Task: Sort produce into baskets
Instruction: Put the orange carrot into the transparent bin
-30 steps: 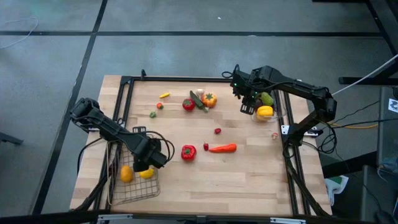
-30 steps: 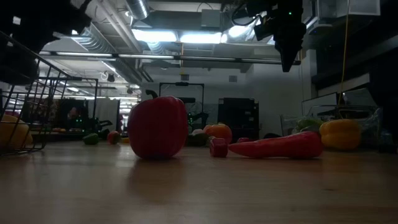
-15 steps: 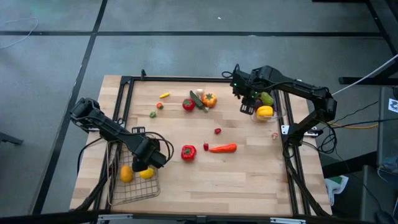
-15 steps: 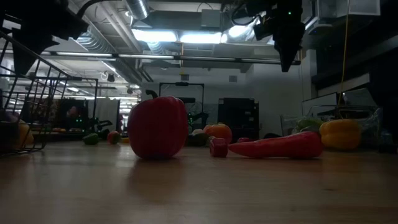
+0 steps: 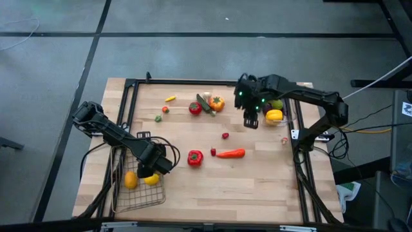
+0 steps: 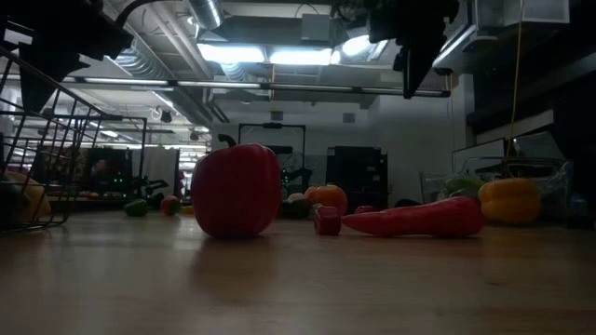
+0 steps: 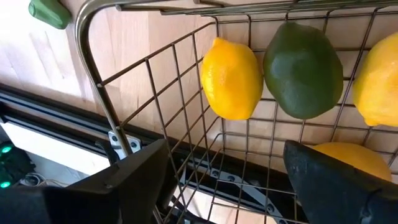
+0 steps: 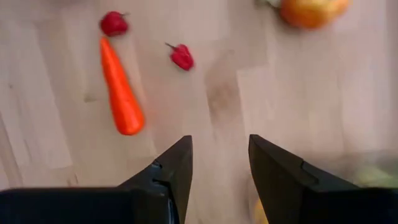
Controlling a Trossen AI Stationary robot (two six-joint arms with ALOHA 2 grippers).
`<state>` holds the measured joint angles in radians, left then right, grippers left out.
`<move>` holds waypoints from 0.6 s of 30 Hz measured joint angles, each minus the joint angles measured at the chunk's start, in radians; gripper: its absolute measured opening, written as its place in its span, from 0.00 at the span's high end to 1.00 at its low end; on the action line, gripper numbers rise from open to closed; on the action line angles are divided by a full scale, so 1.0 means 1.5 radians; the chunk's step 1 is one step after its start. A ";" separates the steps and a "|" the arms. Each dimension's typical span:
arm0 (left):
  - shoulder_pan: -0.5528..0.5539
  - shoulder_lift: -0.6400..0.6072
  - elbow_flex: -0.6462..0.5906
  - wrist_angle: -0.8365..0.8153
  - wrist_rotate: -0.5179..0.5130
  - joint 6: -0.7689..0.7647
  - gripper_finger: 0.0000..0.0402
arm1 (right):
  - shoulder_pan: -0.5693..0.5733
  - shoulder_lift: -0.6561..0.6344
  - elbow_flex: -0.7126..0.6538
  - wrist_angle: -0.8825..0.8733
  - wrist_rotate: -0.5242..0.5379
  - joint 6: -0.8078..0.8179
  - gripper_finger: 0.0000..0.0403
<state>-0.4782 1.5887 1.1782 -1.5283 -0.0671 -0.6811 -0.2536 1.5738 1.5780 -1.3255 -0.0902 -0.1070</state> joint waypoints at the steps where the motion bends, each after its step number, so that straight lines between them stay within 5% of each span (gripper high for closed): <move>1: 0.000 0.000 0.000 0.000 0.000 0.000 0.22 | 0.012 0.000 -0.006 0.008 0.000 0.002 0.62; 18: 0.000 0.000 0.000 0.023 0.000 0.000 0.21 | 0.186 0.000 -0.225 0.207 0.000 0.054 0.62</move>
<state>-0.4782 1.5890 1.1782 -1.4941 -0.0666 -0.6808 0.0248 1.5738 1.2404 -1.0156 -0.0907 -0.0255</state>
